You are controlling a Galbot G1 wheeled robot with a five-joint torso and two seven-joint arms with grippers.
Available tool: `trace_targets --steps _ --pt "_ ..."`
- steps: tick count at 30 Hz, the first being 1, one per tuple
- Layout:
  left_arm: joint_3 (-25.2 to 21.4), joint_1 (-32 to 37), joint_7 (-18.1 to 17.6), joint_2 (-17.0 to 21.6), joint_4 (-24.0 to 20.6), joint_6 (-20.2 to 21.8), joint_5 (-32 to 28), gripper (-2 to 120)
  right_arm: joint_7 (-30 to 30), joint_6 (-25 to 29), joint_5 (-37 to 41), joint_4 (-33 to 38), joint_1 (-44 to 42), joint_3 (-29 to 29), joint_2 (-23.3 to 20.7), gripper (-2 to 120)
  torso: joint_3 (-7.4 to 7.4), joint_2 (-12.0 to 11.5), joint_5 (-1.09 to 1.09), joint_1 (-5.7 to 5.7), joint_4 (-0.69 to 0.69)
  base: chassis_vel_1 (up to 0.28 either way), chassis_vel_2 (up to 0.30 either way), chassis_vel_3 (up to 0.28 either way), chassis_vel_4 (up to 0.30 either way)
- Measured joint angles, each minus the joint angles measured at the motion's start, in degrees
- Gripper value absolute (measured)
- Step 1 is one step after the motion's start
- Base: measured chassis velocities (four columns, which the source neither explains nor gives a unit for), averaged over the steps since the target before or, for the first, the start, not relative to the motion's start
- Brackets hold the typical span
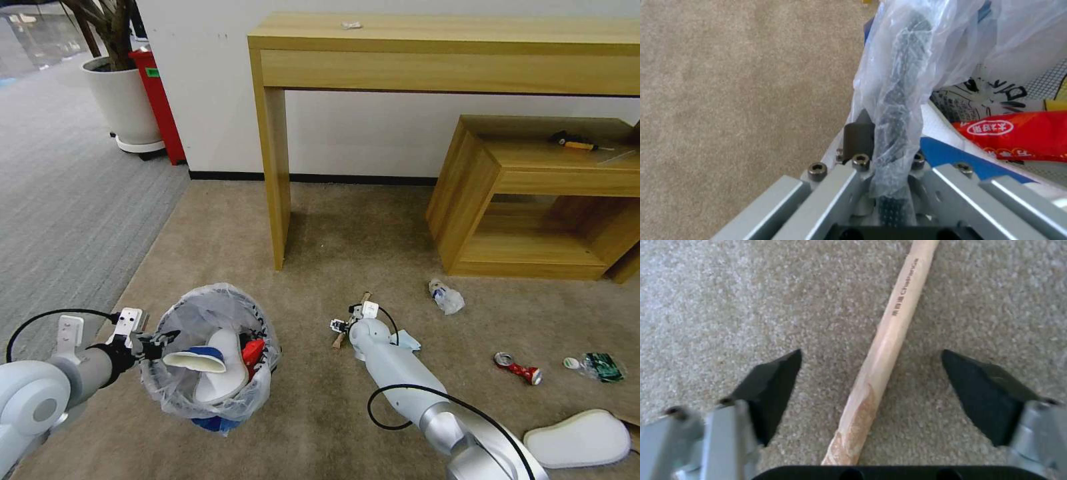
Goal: Pick up the trash bin and place the garbage on the floor into it.
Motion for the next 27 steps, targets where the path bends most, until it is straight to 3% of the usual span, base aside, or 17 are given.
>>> trace_targets --steps 1,3,11,14,18,22,27 --pt "0.0 0.0 0.0 0.0 0.0 0.0 0.0 0 0.0 0.0 0.0 0.0 0.0 0.0 0.0 78 0.00 0.0 0.00 0.00 0.00 0.000 0.000 0.000 0.000" --pt "-0.1 -0.1 -0.1 0.3 0.0 0.0 -0.4 0 -0.3 0.0 0.5 -0.5 0.2 -0.7 0.1 67 0.00 0.0 0.01 0.00 -0.01 0.000 0.000 0.000 0.000" --pt "-0.2 -0.2 -0.1 0.2 0.0 0.0 -0.5 0 -0.9 0.1 0.7 -1.2 0.3 -1.0 0.2 41 0.00 0.0 0.00 0.00 -0.01 0.000 0.000 0.000 0.000" --pt "-0.2 -0.2 -0.1 0.2 0.0 0.0 -0.5 0 -1.1 0.3 0.7 -1.7 0.2 -0.9 0.2 25 0.00 0.0 0.00 0.00 -0.01 0.000 0.000 0.000 0.000" --pt "-0.2 -0.3 -0.1 0.2 0.0 0.0 -0.6 0 -1.3 0.3 1.2 -2.0 0.2 -0.9 0.1 11 -0.01 0.0 0.02 0.00 0.00 0.000 0.000 0.000 0.000" --pt "-0.2 -0.4 -0.1 0.2 0.0 0.0 -0.6 0 -1.9 0.8 1.7 -3.0 0.4 -1.0 0.1 0 -0.01 0.0 0.01 0.00 0.00 0.000 0.000 0.000 0.000" --pt "-0.3 -0.3 -0.1 0.2 -0.2 0.0 -0.6 0 -1.9 1.4 1.6 -1.7 -0.2 -1.3 -0.7 0 -0.01 0.0 0.03 0.00 0.02 0.000 0.000 0.000 0.000"
